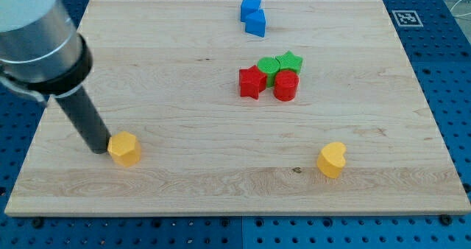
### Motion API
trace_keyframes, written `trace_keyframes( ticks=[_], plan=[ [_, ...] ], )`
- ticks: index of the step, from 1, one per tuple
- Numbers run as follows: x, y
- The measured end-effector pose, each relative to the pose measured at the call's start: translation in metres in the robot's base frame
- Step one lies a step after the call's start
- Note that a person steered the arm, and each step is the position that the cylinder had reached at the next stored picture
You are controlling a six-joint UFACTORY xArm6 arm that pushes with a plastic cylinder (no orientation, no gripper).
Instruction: Slide the yellow hexagon to the yellow heart
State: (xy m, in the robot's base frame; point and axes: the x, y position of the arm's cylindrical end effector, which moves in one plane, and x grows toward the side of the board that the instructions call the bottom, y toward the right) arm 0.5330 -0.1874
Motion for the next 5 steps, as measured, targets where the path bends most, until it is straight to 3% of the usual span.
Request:
trace_keyframes(
  ticks=[2, 5],
  plan=[
    [0.018, 0.018],
    [0.019, 0.099]
  ],
)
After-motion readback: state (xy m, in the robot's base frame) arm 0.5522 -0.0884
